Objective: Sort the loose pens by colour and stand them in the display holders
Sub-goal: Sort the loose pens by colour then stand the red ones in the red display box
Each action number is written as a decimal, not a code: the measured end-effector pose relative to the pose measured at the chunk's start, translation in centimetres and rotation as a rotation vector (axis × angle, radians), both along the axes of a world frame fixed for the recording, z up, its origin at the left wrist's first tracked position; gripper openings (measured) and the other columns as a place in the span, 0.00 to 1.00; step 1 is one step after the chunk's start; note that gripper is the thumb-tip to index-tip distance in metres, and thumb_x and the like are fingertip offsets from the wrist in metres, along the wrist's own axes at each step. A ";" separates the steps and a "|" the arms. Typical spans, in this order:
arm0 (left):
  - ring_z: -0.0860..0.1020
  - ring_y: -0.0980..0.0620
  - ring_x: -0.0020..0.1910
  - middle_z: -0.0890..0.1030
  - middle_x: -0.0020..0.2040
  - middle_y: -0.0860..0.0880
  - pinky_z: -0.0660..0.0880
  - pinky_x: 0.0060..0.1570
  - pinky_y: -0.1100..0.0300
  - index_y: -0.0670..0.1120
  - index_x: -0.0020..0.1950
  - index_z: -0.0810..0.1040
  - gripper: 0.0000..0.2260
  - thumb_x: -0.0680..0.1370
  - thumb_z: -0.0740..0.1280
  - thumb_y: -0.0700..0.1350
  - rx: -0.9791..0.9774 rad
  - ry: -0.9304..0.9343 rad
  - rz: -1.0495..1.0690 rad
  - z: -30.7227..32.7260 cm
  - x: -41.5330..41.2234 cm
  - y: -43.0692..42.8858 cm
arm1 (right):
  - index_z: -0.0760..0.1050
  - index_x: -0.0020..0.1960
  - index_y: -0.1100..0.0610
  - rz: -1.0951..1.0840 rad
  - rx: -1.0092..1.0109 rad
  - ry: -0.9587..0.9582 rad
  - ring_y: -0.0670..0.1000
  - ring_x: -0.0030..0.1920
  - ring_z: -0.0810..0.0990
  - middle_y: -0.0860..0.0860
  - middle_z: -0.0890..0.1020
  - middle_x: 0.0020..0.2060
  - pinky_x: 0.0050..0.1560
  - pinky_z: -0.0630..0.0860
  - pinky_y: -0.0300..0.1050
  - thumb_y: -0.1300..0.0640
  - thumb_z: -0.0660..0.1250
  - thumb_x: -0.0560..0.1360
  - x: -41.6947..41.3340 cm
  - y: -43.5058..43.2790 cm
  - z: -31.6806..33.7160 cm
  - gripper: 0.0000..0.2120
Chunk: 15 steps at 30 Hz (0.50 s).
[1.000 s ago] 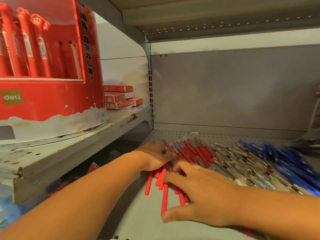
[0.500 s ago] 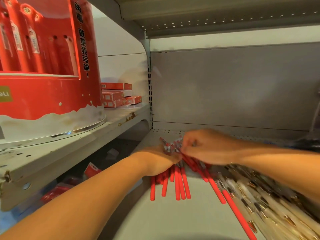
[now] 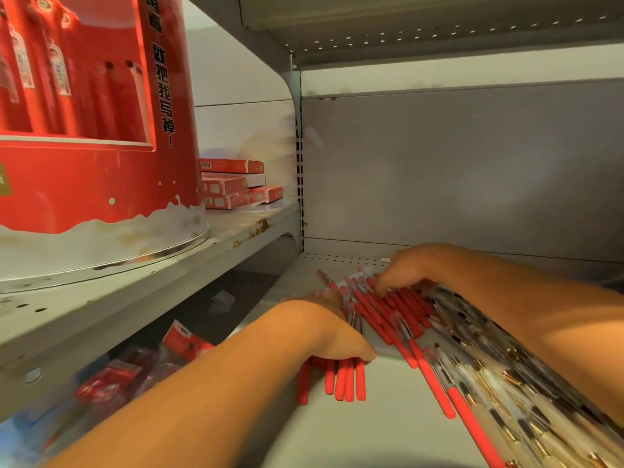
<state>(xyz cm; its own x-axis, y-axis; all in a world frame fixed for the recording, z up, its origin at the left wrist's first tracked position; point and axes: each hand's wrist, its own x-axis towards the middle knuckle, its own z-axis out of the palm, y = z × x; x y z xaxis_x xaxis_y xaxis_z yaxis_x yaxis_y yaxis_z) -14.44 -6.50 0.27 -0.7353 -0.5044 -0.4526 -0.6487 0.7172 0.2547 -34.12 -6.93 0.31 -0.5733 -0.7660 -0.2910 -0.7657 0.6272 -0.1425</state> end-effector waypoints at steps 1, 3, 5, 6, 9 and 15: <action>0.65 0.59 0.31 0.73 0.70 0.41 0.72 0.58 0.49 0.46 0.79 0.60 0.25 0.84 0.57 0.54 -0.005 0.005 -0.009 0.0 0.0 -0.1 | 0.75 0.52 0.52 -0.015 0.007 -0.001 0.54 0.50 0.80 0.55 0.80 0.50 0.50 0.79 0.48 0.44 0.71 0.71 -0.2 0.0 -0.1 0.16; 0.63 0.59 0.31 0.70 0.73 0.41 0.73 0.59 0.50 0.48 0.80 0.56 0.27 0.84 0.57 0.55 -0.011 0.005 -0.011 0.0 0.1 -0.3 | 0.74 0.52 0.52 -0.049 0.013 -0.008 0.54 0.50 0.80 0.55 0.80 0.51 0.49 0.79 0.46 0.43 0.72 0.69 -0.5 -0.2 -0.3 0.17; 0.64 0.58 0.30 0.71 0.72 0.43 0.76 0.48 0.59 0.50 0.79 0.61 0.26 0.83 0.59 0.57 -0.034 0.013 0.008 -0.2 0.1 -0.7 | 0.75 0.52 0.53 -0.072 0.023 -0.024 0.54 0.50 0.80 0.55 0.80 0.51 0.50 0.79 0.47 0.43 0.72 0.69 -0.3 -0.4 -0.3 0.18; 0.65 0.58 0.30 0.74 0.70 0.44 0.75 0.37 0.65 0.51 0.78 0.64 0.26 0.82 0.60 0.59 -0.048 0.023 0.019 -0.3 0.1 -0.9 | 0.75 0.52 0.53 -0.073 0.036 -0.035 0.53 0.49 0.80 0.55 0.80 0.50 0.49 0.78 0.46 0.44 0.71 0.70 0.0 -0.5 -0.2 0.17; 0.65 0.59 0.30 0.76 0.47 0.52 0.63 0.27 0.65 0.54 0.71 0.71 0.24 0.78 0.64 0.62 -0.096 0.063 0.052 -1.0 0.2 -1.8 | 0.77 0.48 0.54 -0.034 0.083 -0.047 0.52 0.45 0.82 0.54 0.82 0.48 0.48 0.78 0.47 0.46 0.67 0.75 0.9 -0.7 -0.1 0.11; 0.68 0.57 0.33 0.71 0.49 0.52 0.65 0.32 0.63 0.56 0.76 0.62 0.35 0.73 0.66 0.67 -0.194 0.094 0.065 -1.7 0.3 -2.7 | 0.79 0.54 0.60 -0.071 0.003 -0.048 0.55 0.46 0.86 0.57 0.85 0.48 0.52 0.82 0.50 0.56 0.66 0.76 1.2 -1.2 -0.5 0.10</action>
